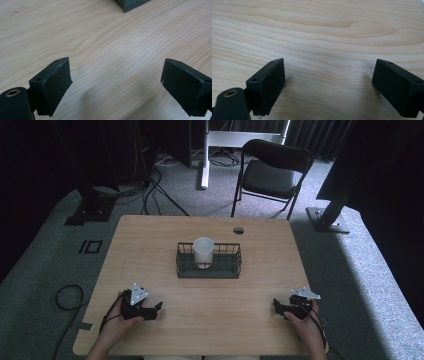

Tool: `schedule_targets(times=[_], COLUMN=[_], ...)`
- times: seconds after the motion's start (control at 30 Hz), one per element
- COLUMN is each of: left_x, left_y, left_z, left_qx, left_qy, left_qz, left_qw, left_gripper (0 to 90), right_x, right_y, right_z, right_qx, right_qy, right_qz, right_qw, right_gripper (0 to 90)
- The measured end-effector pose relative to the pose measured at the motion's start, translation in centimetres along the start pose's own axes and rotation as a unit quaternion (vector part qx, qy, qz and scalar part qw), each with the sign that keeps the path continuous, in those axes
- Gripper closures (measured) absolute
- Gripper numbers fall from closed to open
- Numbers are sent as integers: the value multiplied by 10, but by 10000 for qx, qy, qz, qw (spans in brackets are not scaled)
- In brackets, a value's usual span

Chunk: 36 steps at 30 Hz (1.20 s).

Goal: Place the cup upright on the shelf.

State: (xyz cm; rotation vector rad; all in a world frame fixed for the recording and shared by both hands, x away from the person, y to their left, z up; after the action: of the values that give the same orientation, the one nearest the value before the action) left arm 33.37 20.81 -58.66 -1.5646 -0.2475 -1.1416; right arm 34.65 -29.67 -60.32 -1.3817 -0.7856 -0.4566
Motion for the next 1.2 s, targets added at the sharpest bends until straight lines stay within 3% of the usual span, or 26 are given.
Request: schedule_targets(times=[0.17,0.4,0.8,0.9,1.03,1.2], left_x=[-5,-15,-25,-27,-30,-29], left_y=[-3,-9,-8,-8,-6,-6], left_z=[7,20,34,37,38,38], left_qx=[-2,280,484,462,327,338], left_qy=[-77,-256,-472,-567,-950,-978], left_qz=[82,259,490,501,510,503], left_qw=[9999,9989,9965,9961,9936,9934], left_gripper=[99,99,99,92,91,87], right_x=[0,0,0,0,0,0], right_y=[0,0,0,0,0,0], right_z=[0,0,0,0,0,0], right_qx=[0,0,0,0,0,0], right_qy=[0,3,0,0,1,1], right_qz=[1,1,2,1,0,0], right_qw=[10000,10000,10000,10000,10000,10000], right_gripper=[109,109,109,109,109,108])
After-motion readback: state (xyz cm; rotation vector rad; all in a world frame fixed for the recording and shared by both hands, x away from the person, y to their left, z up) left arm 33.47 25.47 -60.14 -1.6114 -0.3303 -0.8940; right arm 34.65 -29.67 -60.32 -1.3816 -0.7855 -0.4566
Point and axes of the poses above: each handheld gripper's, and its own axes: y roughly forward along the jaws, x roughly out of its top, z roughly to its left, the point moved 7 cm from there along y, roughly forward along the jaws, and after that the axes turned 1 degree about -y, right-handed, at the moved point
